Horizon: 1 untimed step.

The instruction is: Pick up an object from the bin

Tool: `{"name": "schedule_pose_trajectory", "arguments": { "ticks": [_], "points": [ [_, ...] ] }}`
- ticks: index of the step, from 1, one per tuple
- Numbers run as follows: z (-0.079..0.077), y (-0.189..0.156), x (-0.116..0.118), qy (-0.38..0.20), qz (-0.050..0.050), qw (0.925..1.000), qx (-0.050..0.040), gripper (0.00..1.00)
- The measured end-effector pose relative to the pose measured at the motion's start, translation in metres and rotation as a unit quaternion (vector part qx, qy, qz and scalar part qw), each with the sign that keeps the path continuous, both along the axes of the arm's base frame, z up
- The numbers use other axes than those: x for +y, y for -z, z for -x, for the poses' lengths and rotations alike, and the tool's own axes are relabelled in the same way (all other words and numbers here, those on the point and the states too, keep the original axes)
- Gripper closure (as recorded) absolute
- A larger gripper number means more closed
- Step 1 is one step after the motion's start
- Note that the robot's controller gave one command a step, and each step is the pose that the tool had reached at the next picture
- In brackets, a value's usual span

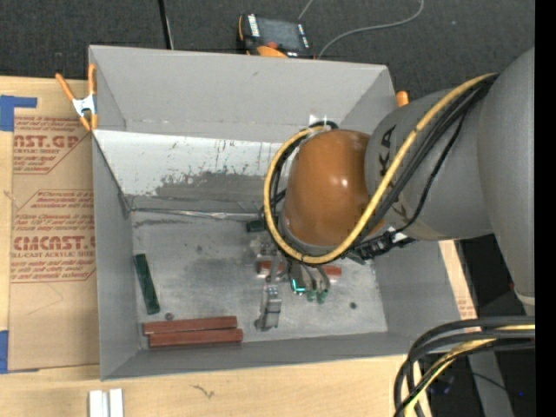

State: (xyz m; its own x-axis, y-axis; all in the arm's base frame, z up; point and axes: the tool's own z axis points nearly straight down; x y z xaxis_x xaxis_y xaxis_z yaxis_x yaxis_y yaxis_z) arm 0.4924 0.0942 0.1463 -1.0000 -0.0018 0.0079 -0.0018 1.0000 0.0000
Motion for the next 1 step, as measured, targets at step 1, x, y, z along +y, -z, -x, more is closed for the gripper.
{"name": "schedule_pose_trajectory", "arguments": {
  "ticks": [1],
  "points": [
    [-0.0982,0.0604,-0.1131,-0.054,0.002,0.9985,-0.0058,0.0]
  ]
}}
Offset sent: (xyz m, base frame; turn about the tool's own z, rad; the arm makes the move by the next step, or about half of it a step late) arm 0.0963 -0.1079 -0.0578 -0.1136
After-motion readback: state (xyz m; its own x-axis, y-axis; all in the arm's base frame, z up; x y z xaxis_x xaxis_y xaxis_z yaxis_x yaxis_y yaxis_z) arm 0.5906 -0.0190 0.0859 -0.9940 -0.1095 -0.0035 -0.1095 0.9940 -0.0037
